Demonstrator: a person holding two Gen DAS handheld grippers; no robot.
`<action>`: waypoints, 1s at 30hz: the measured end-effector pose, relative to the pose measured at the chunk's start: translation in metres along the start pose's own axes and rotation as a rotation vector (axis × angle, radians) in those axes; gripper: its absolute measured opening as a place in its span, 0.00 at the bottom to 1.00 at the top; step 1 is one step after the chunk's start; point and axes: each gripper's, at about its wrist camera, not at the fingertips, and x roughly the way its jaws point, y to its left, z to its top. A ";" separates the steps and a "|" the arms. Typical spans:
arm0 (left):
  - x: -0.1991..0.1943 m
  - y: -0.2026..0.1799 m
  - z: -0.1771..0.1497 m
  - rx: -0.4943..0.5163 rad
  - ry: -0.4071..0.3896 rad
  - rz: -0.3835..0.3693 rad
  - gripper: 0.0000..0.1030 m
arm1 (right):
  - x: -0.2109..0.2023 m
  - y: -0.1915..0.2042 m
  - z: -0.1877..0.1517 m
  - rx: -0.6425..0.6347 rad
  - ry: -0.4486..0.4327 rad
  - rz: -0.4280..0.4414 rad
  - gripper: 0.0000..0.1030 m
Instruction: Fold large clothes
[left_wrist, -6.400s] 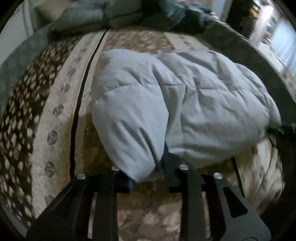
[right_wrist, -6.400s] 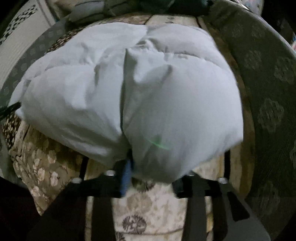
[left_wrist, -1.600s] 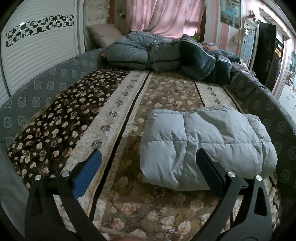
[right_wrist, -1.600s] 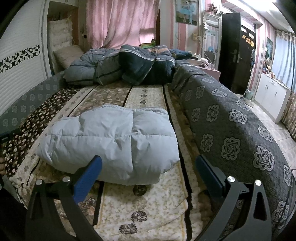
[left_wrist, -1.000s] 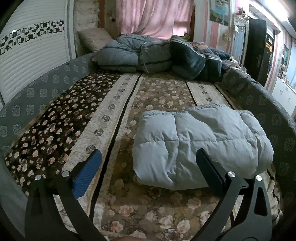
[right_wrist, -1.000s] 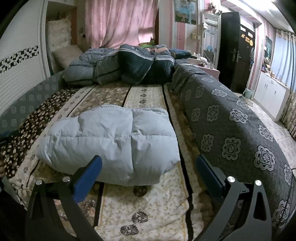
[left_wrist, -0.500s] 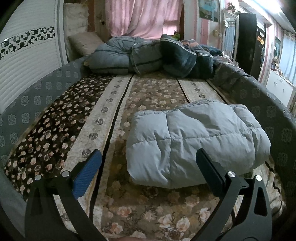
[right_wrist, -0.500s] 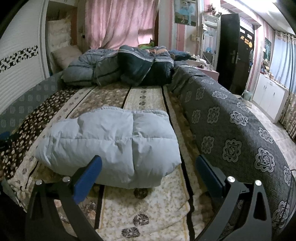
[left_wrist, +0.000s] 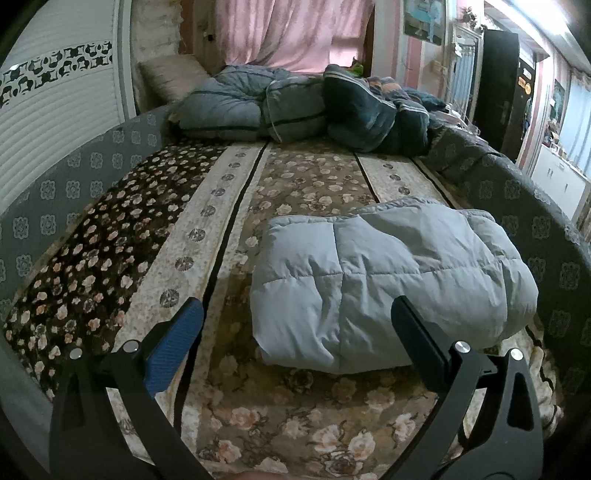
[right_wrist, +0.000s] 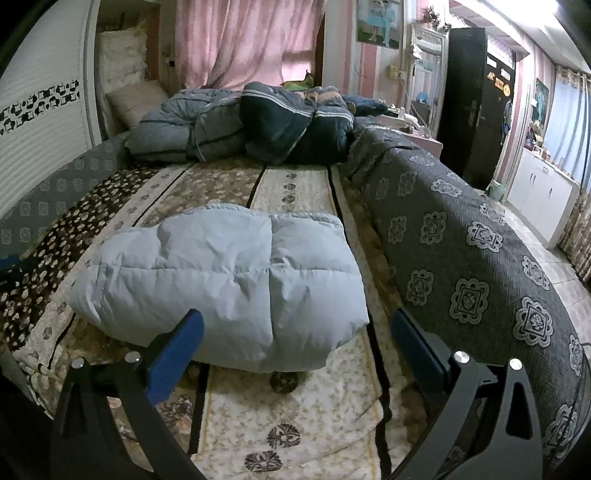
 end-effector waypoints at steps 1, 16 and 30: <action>0.000 0.000 0.000 -0.001 0.001 0.001 0.97 | 0.000 0.000 0.000 -0.003 0.000 0.000 0.98; 0.004 0.006 0.000 -0.026 0.024 0.009 0.97 | 0.002 0.003 -0.001 -0.023 0.020 0.005 0.98; 0.004 0.008 -0.001 -0.037 0.024 0.019 0.97 | 0.002 0.004 -0.002 -0.013 0.021 0.001 0.98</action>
